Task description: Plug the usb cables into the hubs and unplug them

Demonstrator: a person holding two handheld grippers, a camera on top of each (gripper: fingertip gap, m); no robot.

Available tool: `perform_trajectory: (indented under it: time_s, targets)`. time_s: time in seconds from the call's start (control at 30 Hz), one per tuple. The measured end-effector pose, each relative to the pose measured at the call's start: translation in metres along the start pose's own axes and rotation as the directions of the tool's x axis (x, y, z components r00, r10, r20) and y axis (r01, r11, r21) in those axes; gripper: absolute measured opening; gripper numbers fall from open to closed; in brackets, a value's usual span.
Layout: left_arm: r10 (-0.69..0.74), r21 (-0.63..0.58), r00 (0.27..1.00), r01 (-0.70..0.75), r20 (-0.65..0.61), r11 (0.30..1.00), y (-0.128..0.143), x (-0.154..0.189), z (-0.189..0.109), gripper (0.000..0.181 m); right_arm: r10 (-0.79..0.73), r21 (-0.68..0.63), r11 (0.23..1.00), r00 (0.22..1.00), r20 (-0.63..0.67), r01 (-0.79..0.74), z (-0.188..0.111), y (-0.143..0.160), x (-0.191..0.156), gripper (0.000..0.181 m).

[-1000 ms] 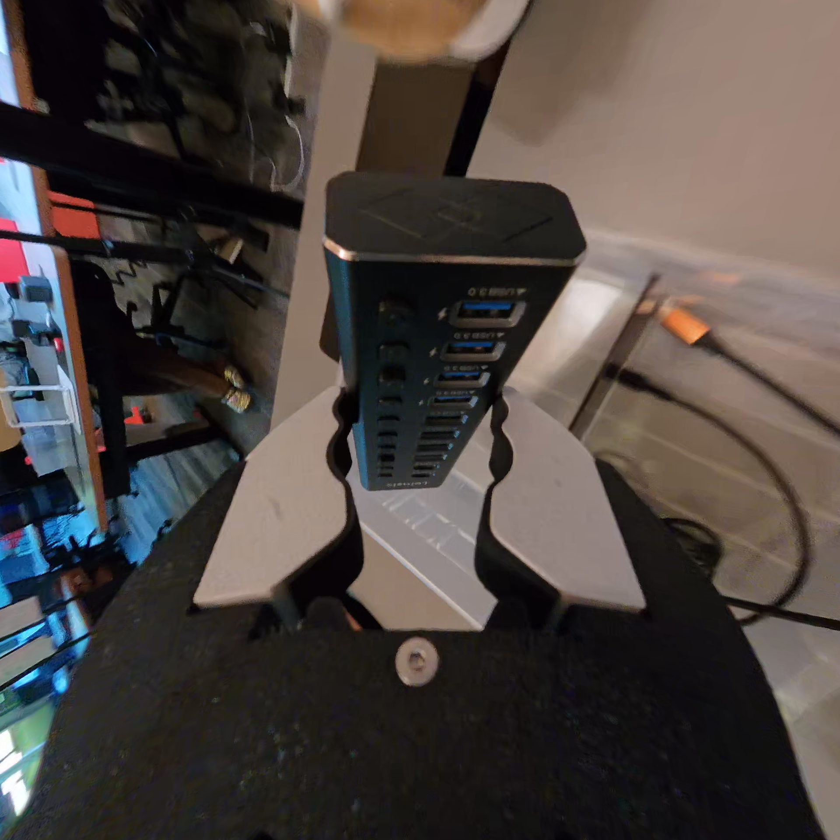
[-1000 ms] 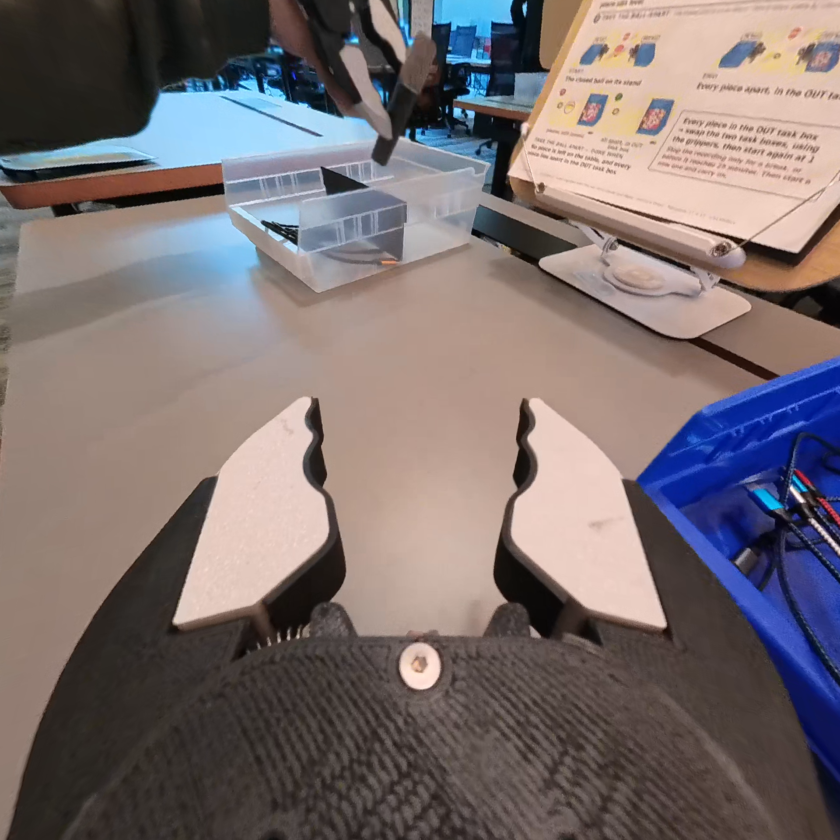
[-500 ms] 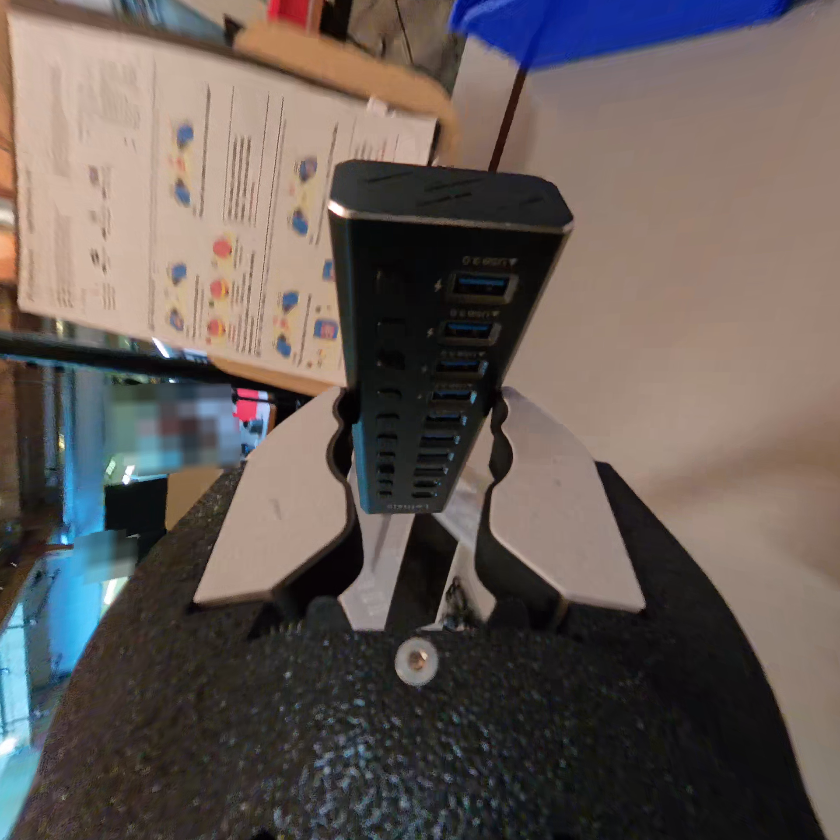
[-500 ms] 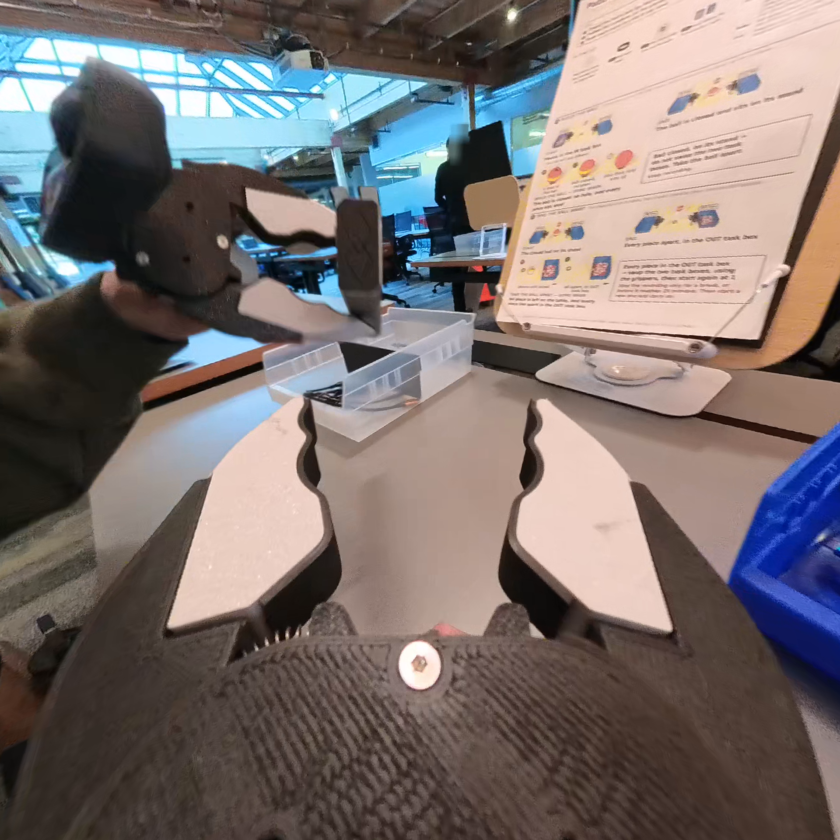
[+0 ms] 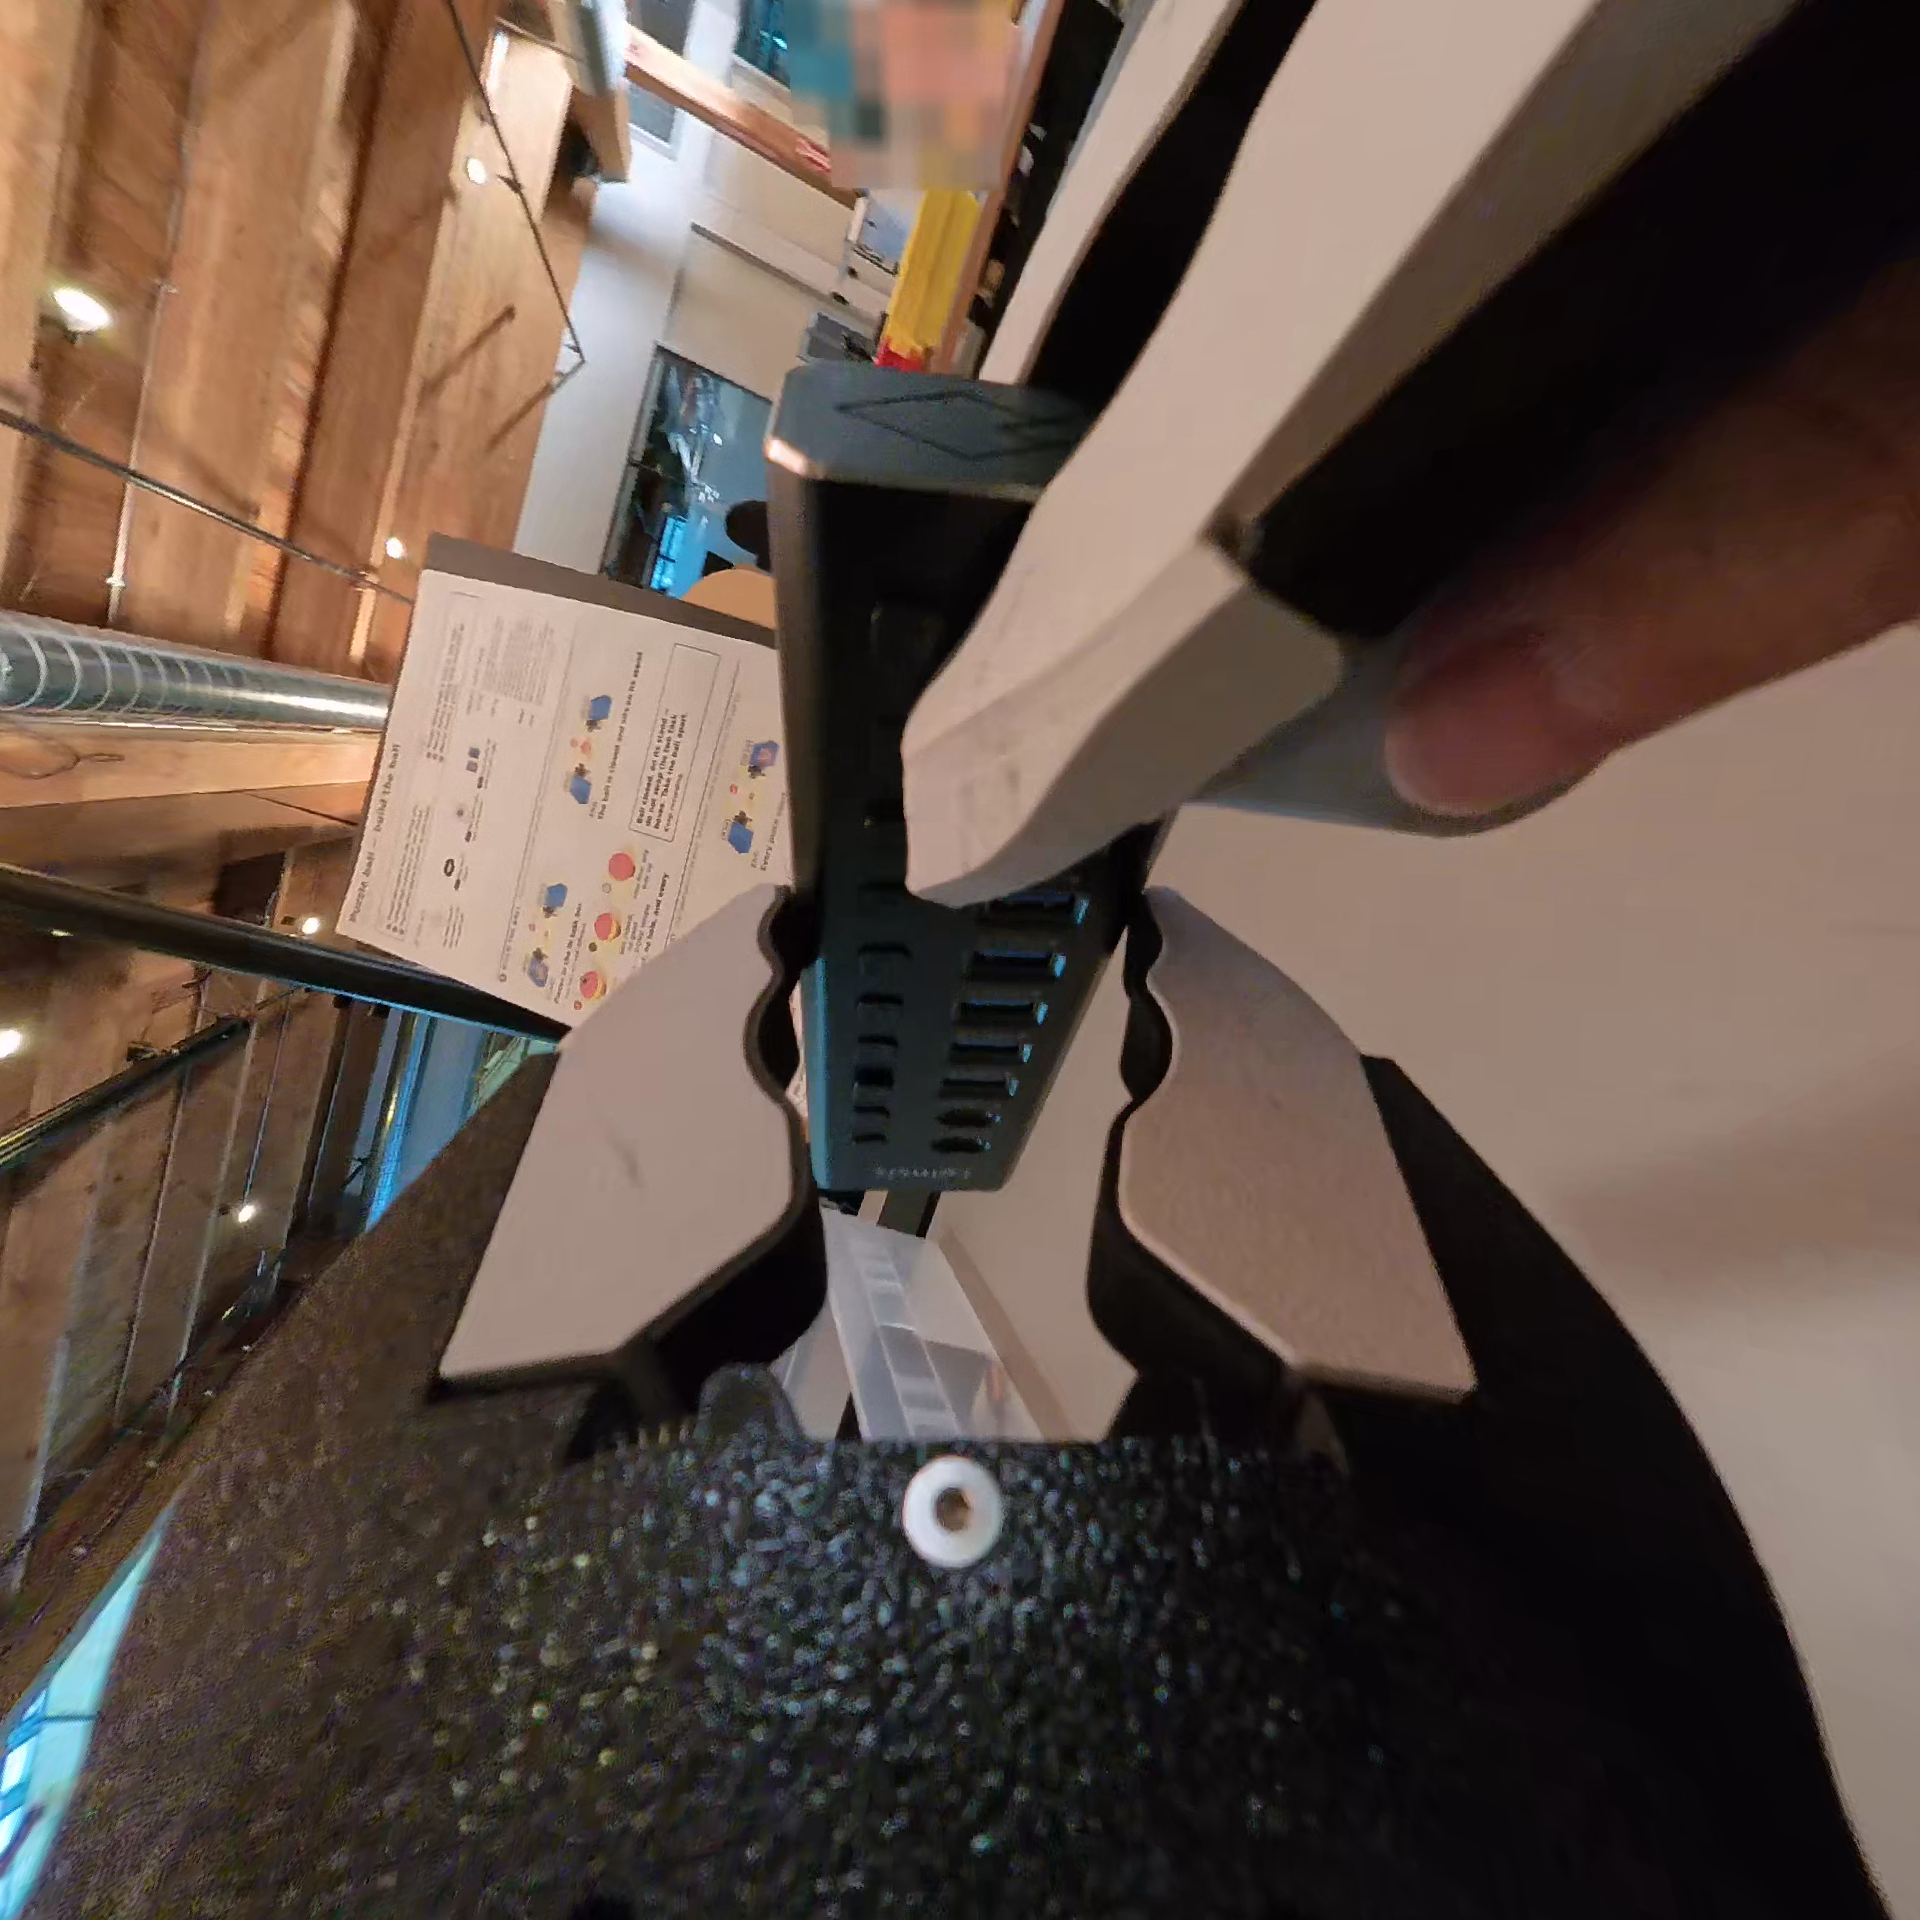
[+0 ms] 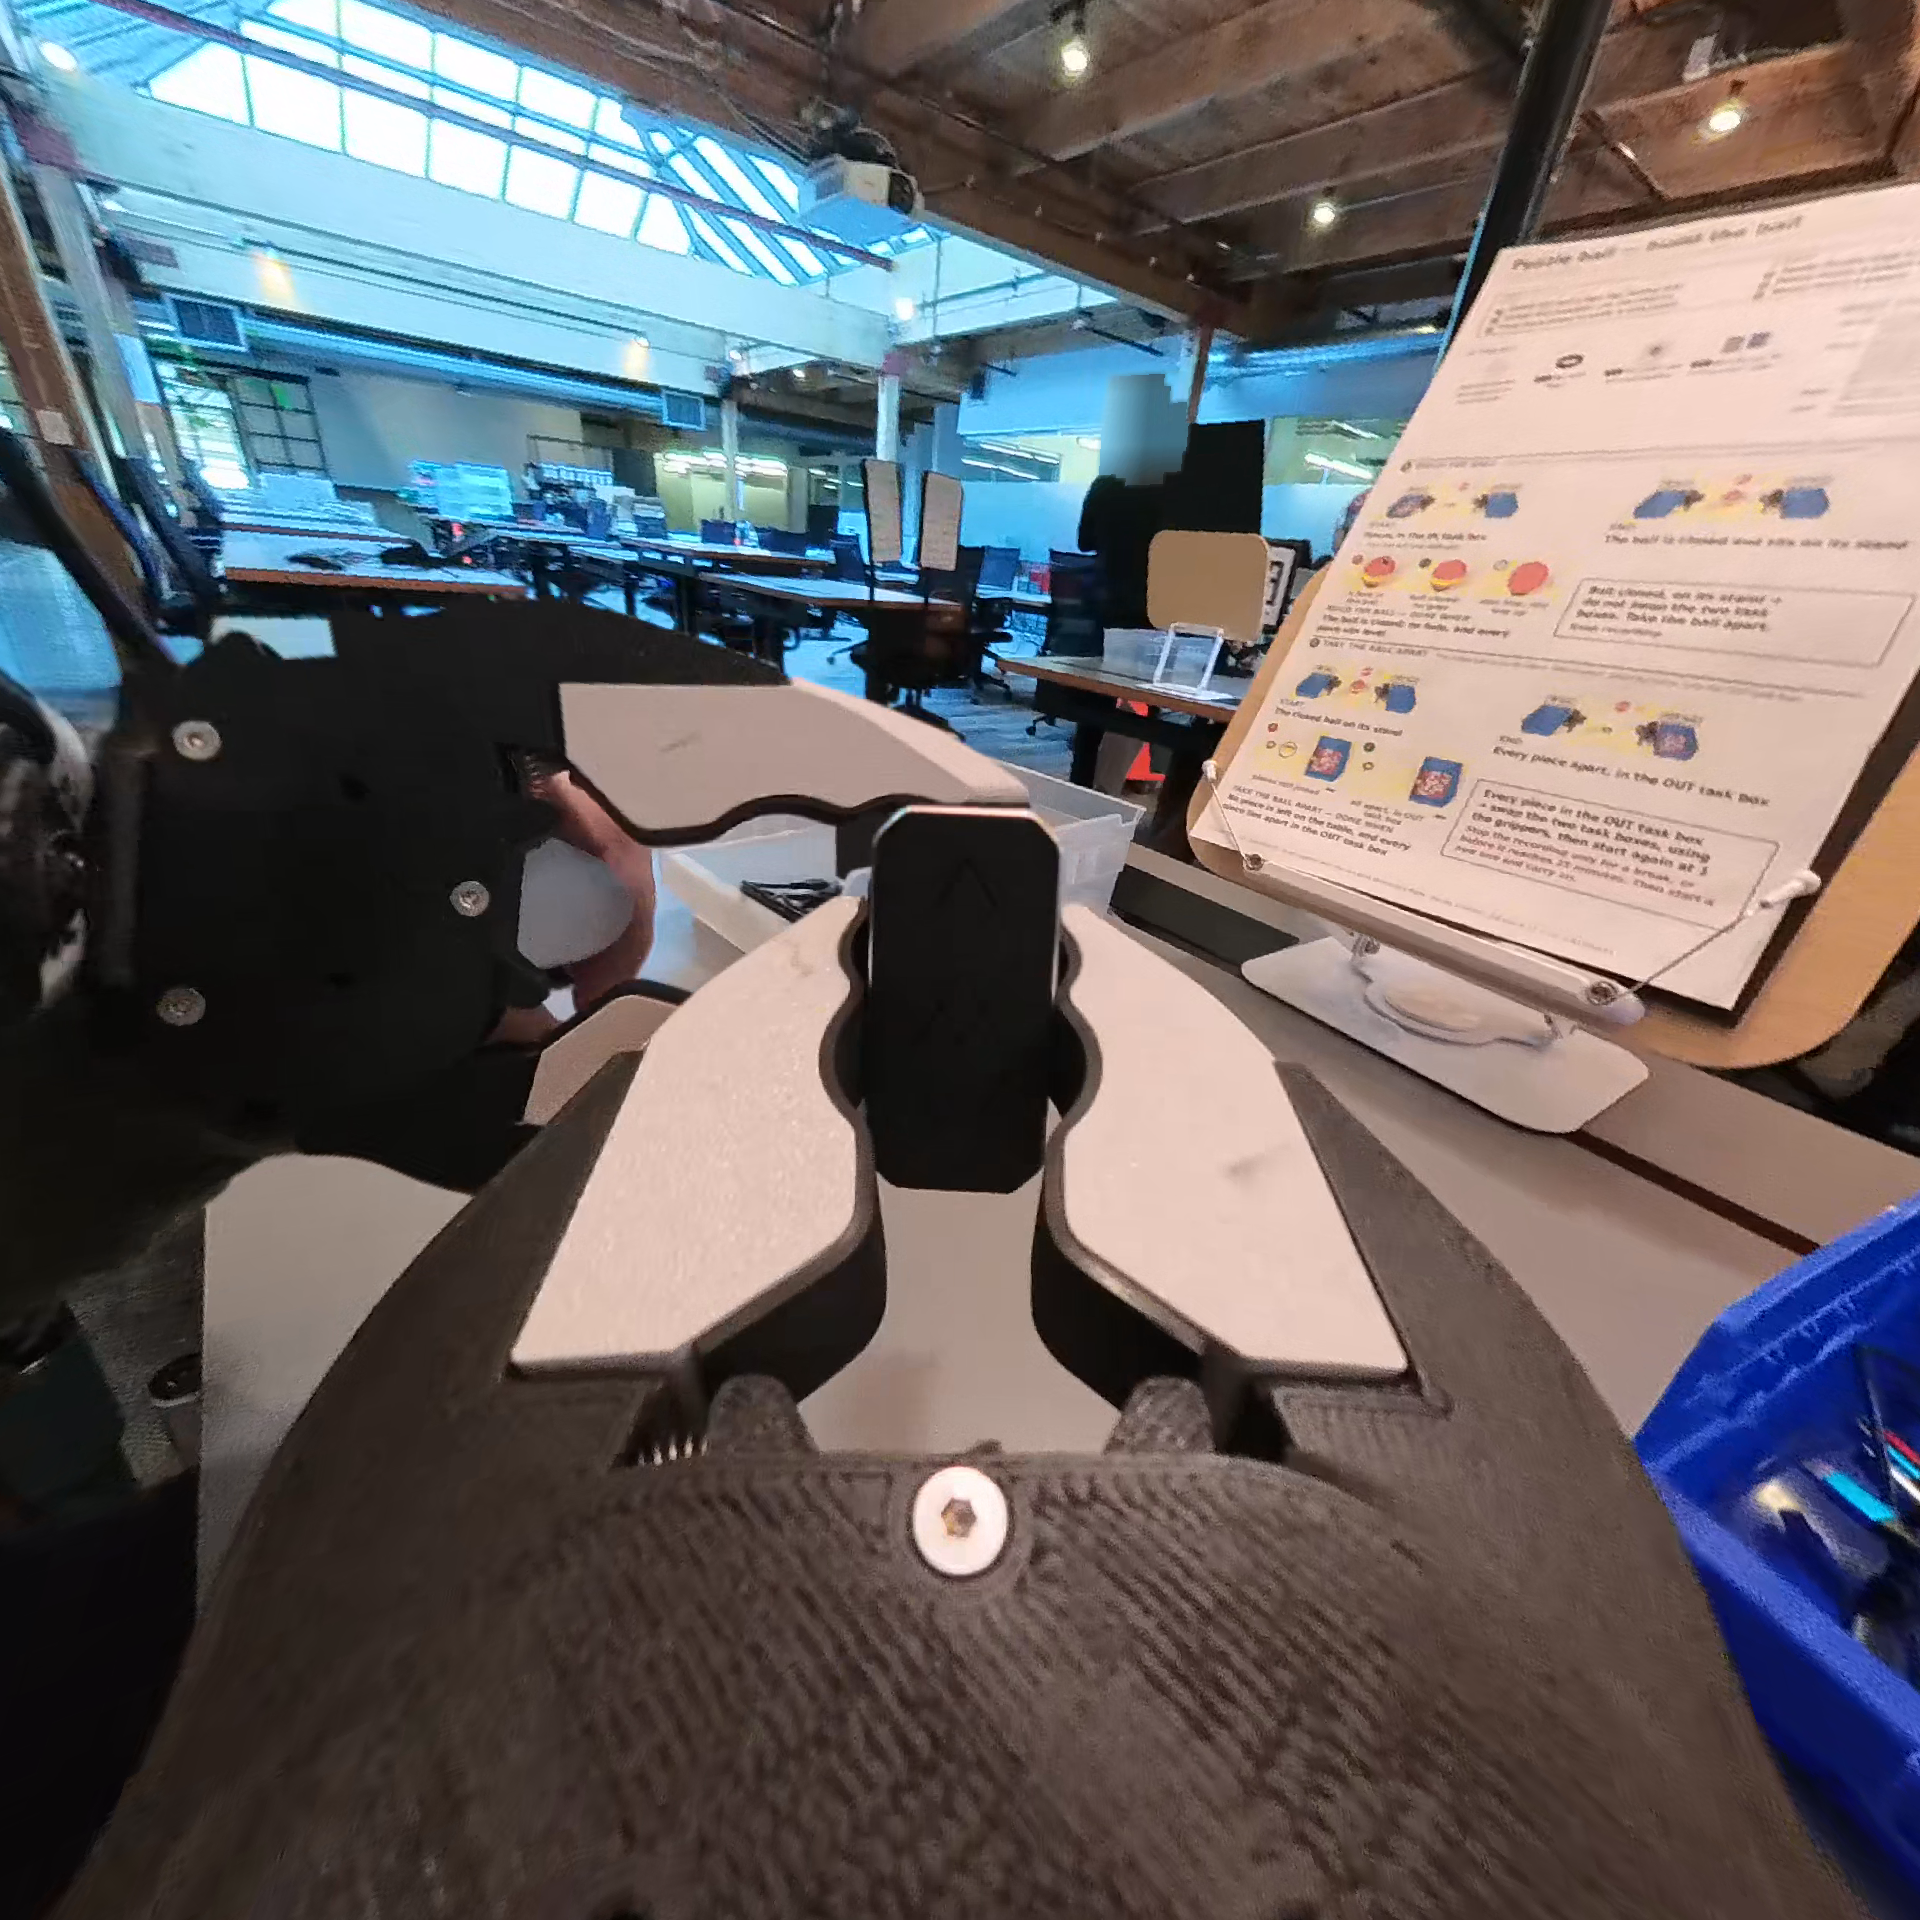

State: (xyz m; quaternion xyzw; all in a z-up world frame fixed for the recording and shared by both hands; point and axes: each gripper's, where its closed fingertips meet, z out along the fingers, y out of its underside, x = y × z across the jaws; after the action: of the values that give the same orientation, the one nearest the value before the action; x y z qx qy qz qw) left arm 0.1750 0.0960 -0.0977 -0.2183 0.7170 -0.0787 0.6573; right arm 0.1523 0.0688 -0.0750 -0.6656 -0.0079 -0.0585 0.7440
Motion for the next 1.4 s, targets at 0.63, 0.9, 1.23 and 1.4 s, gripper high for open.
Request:
perform_trajectory:
  time_s: [0.63,0.9,1.23,1.4]
  targets:
    - [-0.372,-0.438,-0.629,0.759,-0.682,-0.481,-0.040,0.066,-0.055,0.080,0.009,0.052,0.999,0.996,0.089,-0.013,-0.012,-0.030,-0.004,0.030]
    - [-0.067,-0.232,-0.438,0.592,-0.897,-0.772,-0.014,-0.014,-0.063,0.062,0.381,0.229,0.873,0.894,0.235,-0.431,-0.015,-0.054,-0.008,0.030]
    - [-0.359,0.022,-0.239,0.805,-0.902,-0.592,-0.001,-0.041,-0.058,0.029,0.553,0.090,0.763,0.719,0.422,-0.640,-0.009,-0.032,-0.010,0.031]
    - [-0.370,0.090,-0.007,0.966,-0.929,-0.244,-0.012,-0.052,-0.073,0.029,0.494,-0.089,0.855,0.752,0.437,-0.511,-0.016,-0.013,-0.014,0.065]
